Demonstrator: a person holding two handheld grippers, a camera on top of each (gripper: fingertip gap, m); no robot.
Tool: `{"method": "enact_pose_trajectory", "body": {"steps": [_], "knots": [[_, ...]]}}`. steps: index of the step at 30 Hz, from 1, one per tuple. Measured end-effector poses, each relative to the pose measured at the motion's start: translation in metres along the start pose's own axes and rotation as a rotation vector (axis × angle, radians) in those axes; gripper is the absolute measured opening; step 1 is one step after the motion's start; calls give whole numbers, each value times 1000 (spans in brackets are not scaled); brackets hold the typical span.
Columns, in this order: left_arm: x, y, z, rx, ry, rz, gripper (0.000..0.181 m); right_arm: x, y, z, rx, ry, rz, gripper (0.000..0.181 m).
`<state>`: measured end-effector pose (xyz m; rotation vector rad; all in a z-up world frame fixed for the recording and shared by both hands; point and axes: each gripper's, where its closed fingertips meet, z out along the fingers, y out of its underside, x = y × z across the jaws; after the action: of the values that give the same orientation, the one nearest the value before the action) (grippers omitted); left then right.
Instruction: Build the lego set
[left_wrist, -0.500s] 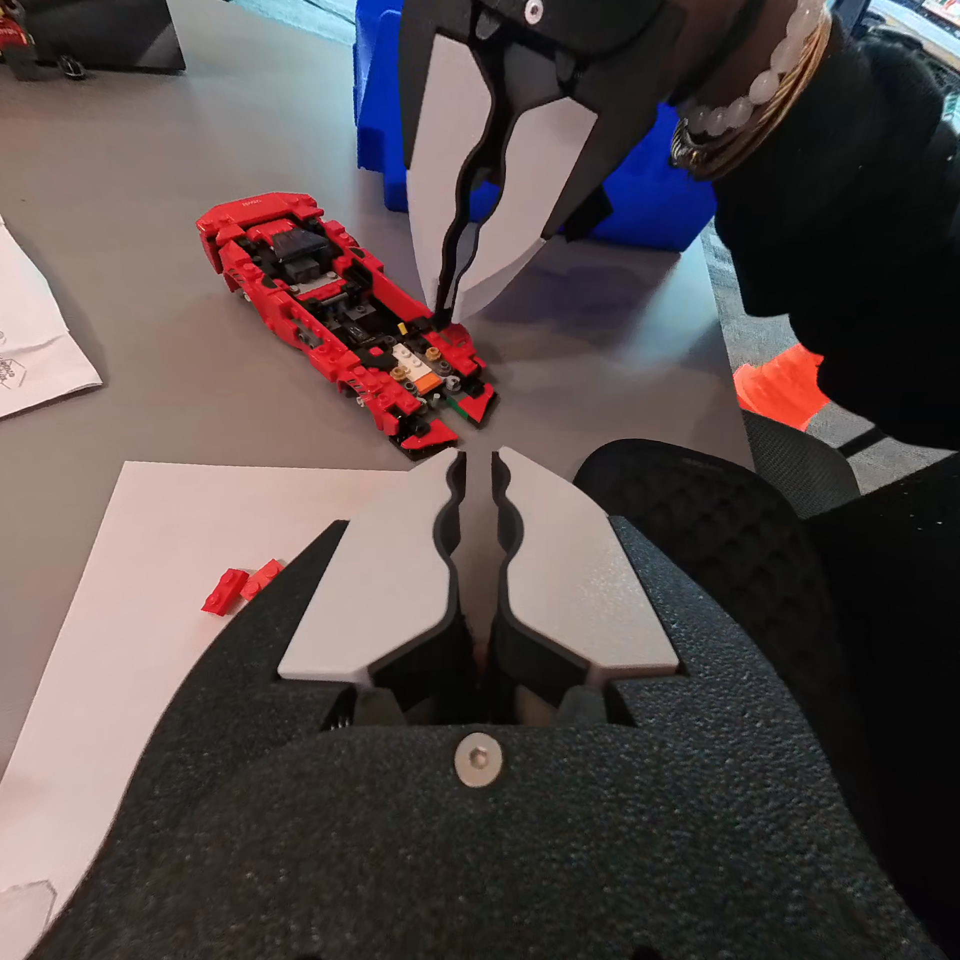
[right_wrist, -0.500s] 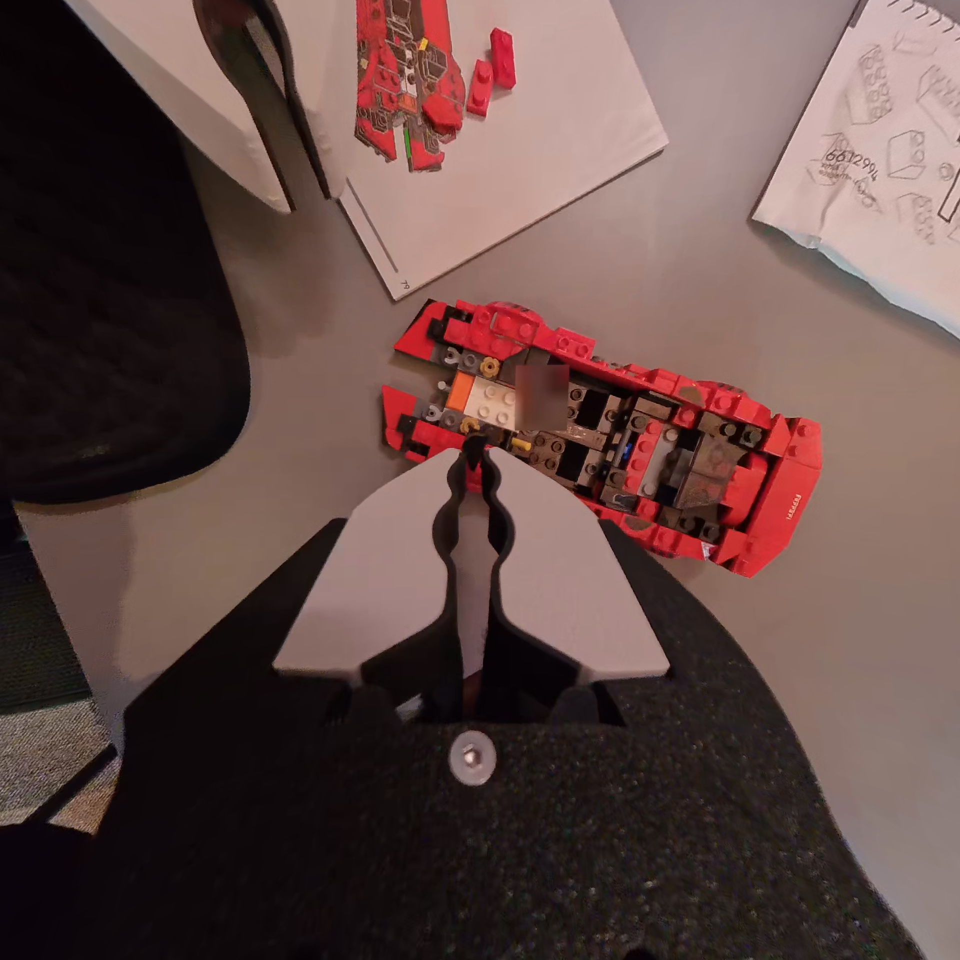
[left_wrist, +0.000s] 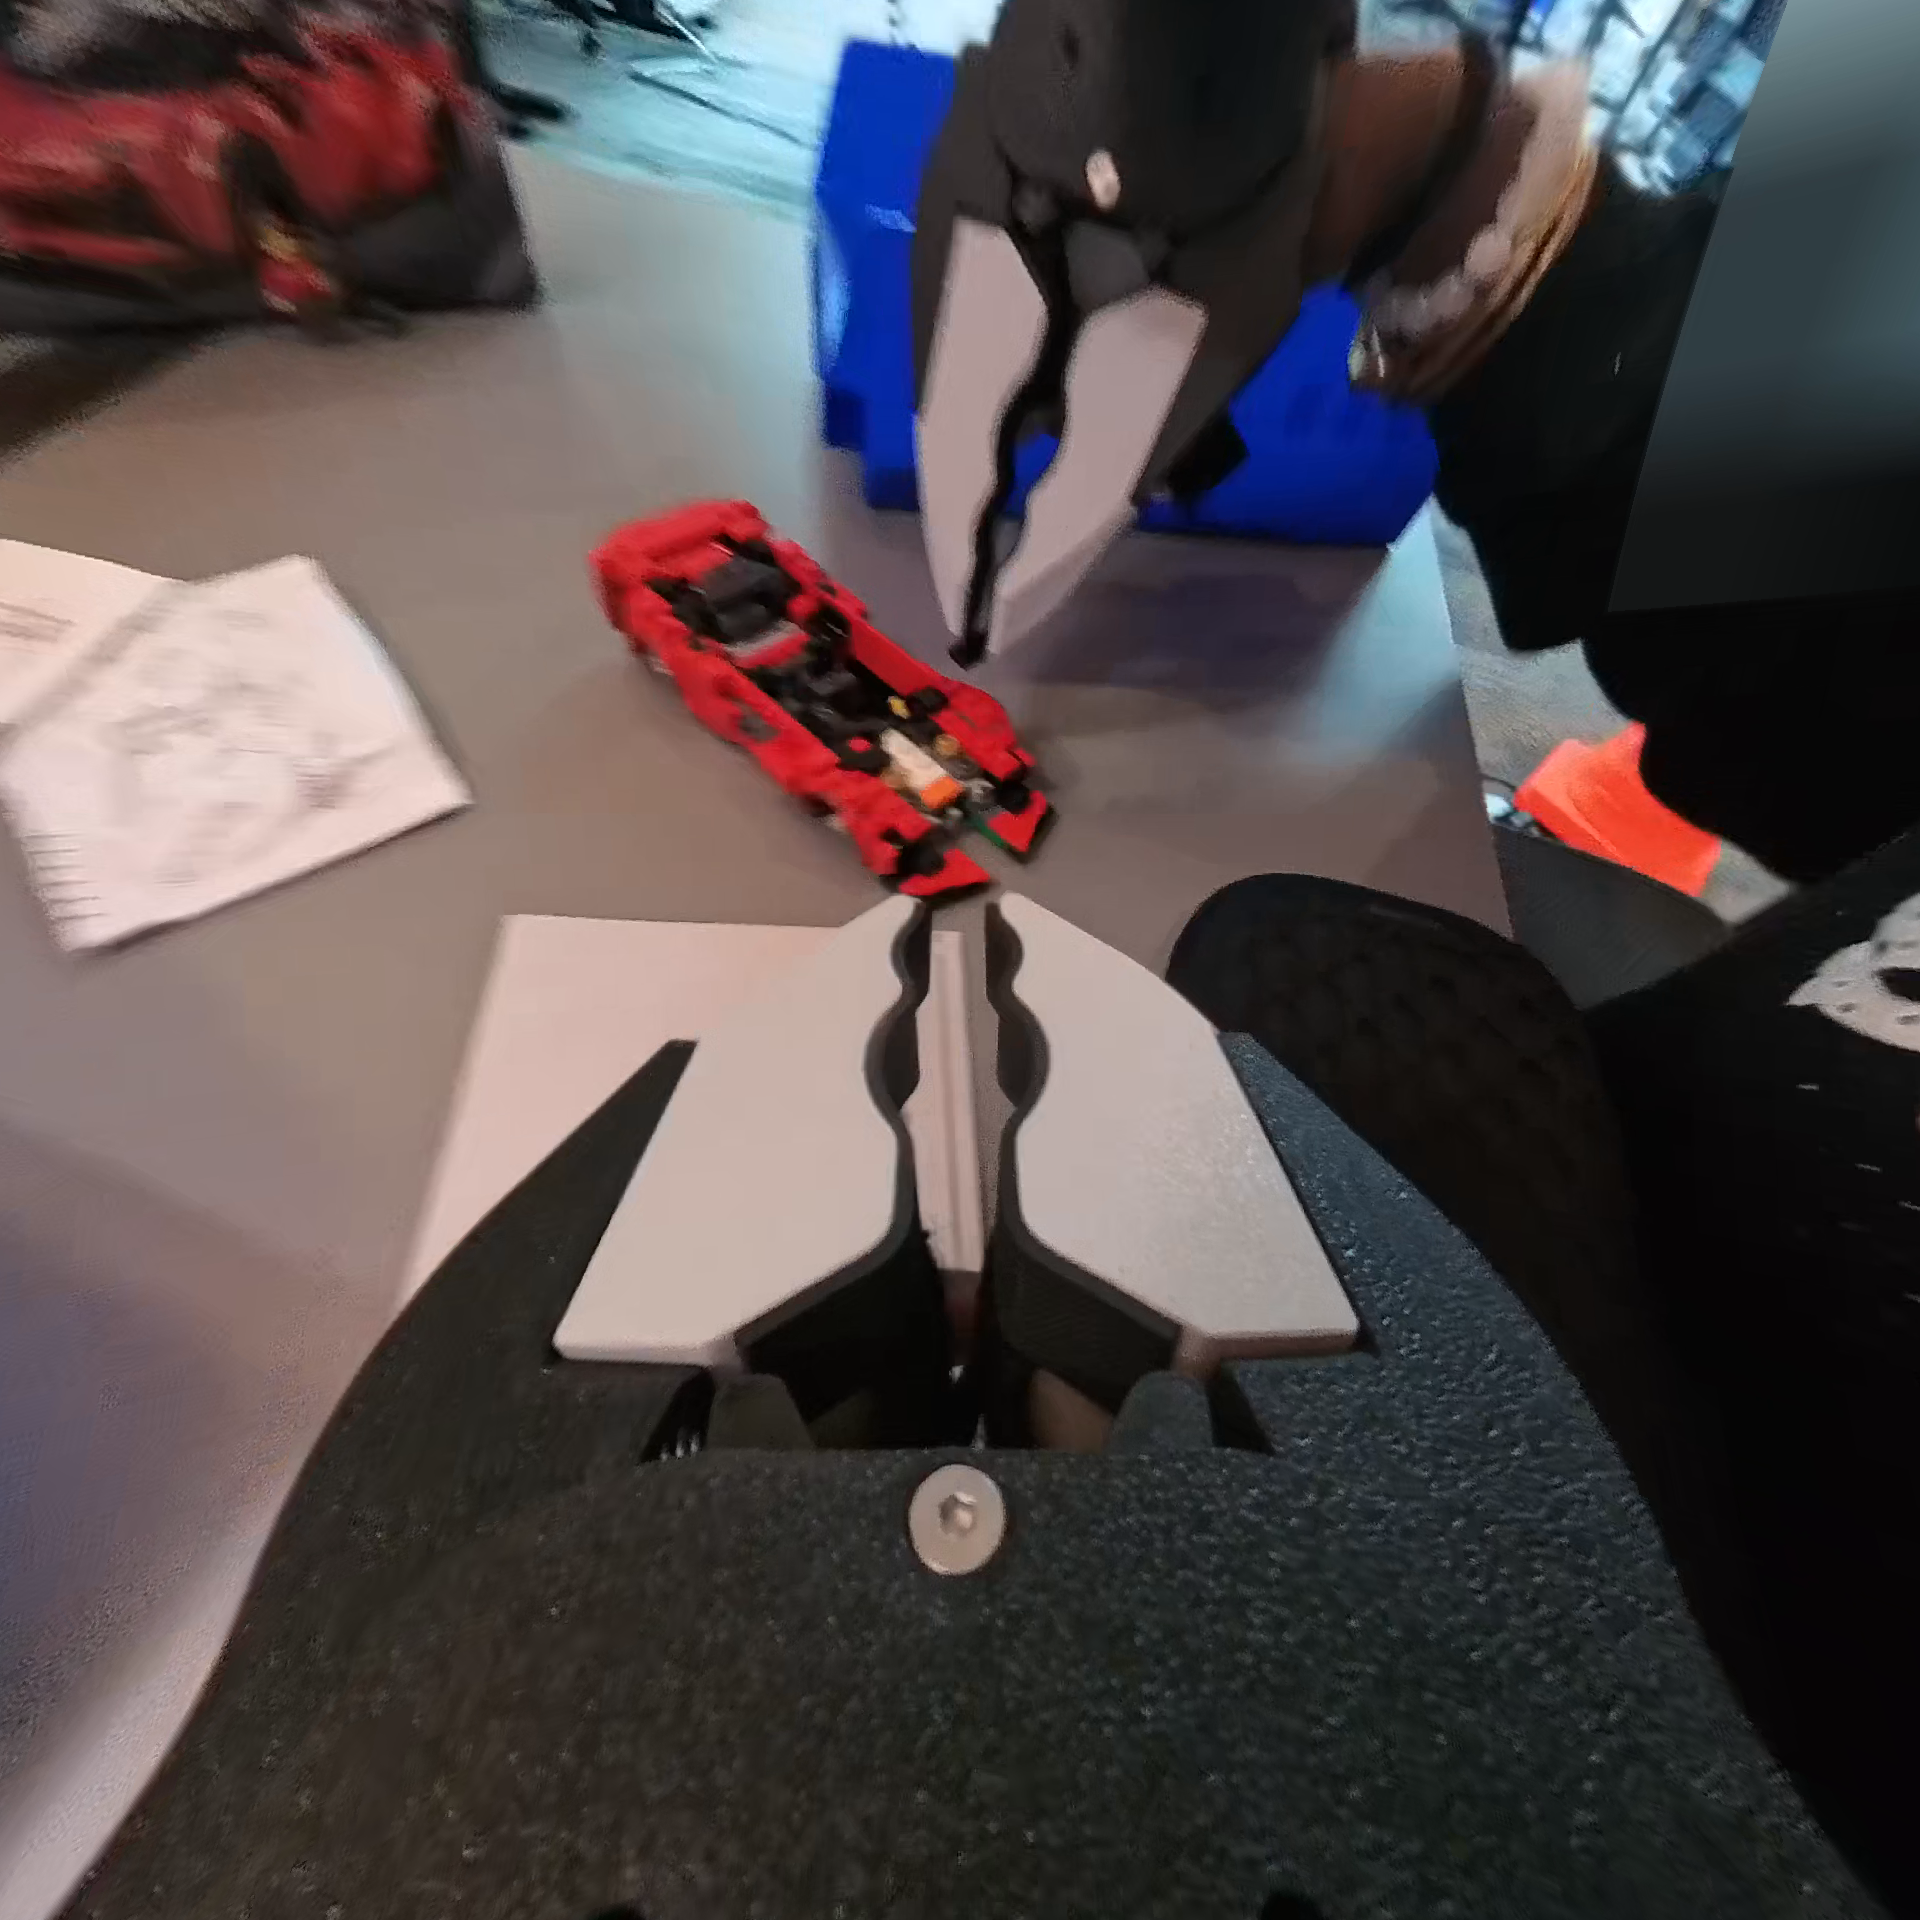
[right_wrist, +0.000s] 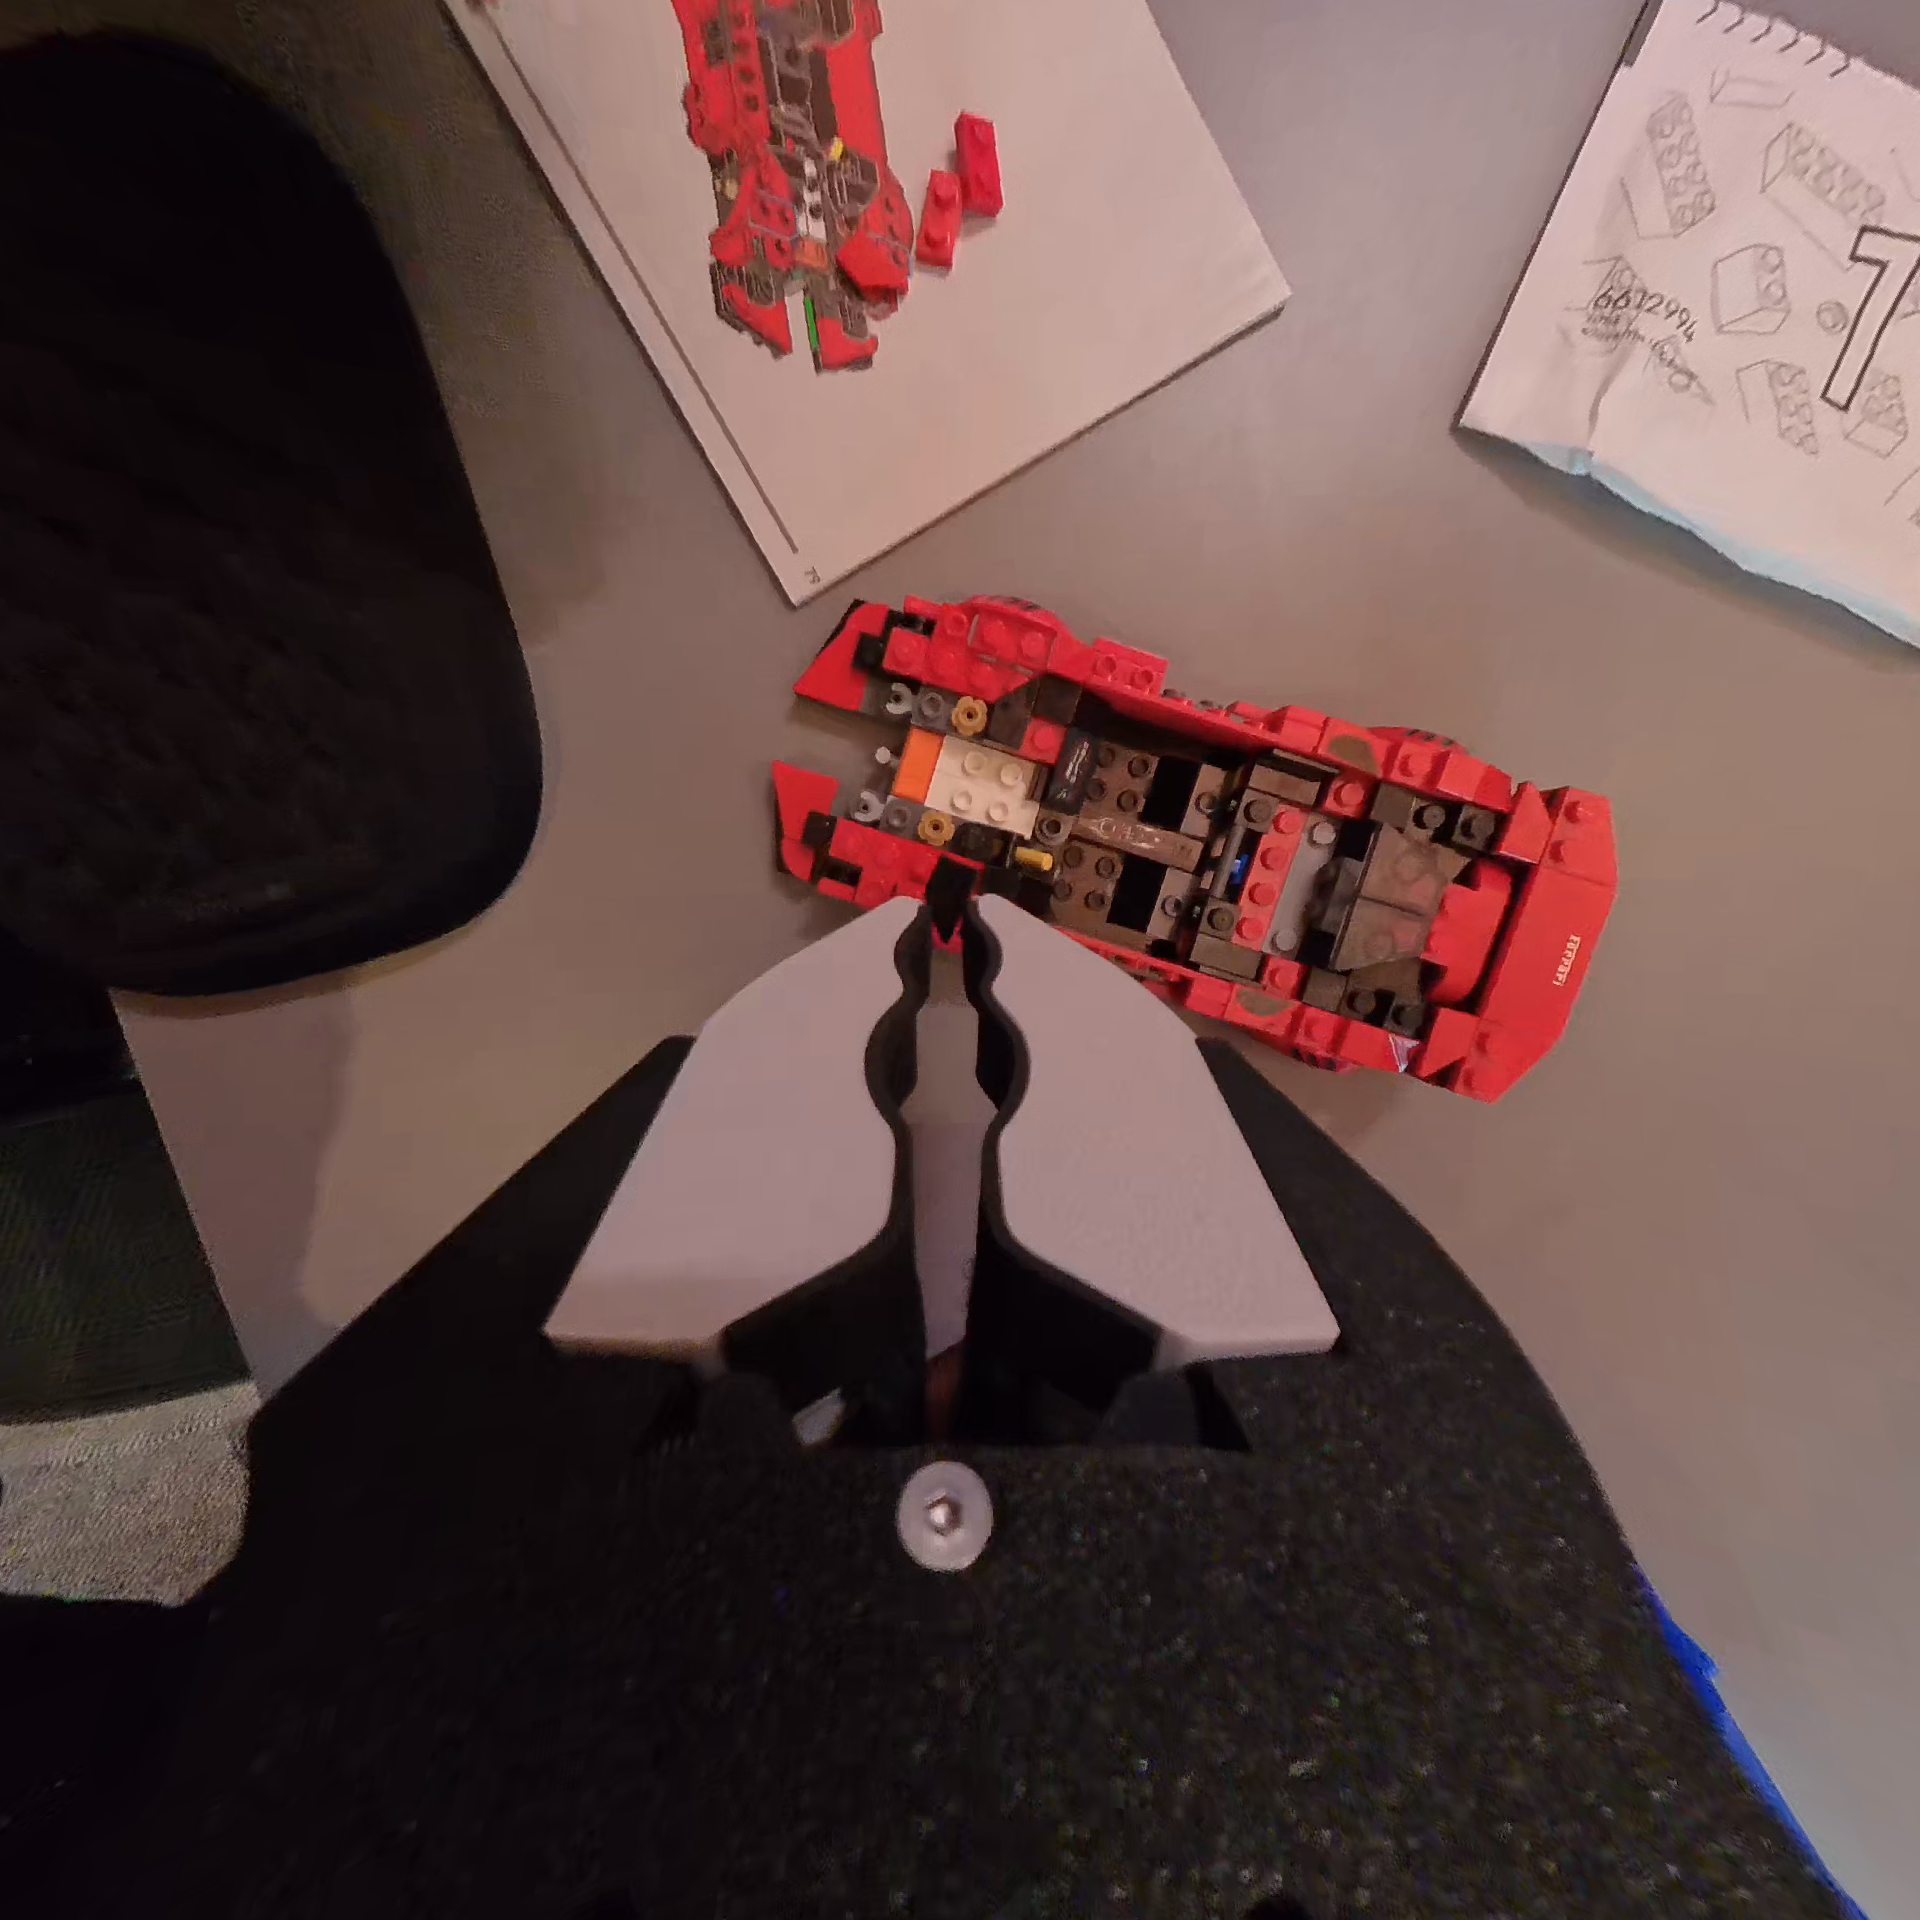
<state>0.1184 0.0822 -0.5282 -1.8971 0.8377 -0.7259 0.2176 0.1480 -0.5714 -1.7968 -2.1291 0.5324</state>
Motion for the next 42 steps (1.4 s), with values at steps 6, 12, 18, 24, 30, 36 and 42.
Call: {"method": "enact_pose_trajectory", "body": {"steps": [6,12,18,24,30,36,42], "knots": [[-66,-28,-135,81,-304,-52,10,2,-8,5,58,-11,-1,6],[-92,13,-174,-18,-414,-62,10,0,-13,10,53,-18,-4,6],[-88,39,-150,-77,-287,-47,10,0,-24,13,57,-3,8,6],[-94,56,-139,-89,-214,-67,9,-1,-34,16,64,12,14,6],[-94,68,-130,-60,-150,-105,8,-3,-40,20,74,13,33,6],[-92,76,-126,-61,-123,-112,8,-3,-40,21,70,17,41,6],[-88,82,-120,-89,-101,-95,8,-5,-40,20,63,18,37,6]]}}
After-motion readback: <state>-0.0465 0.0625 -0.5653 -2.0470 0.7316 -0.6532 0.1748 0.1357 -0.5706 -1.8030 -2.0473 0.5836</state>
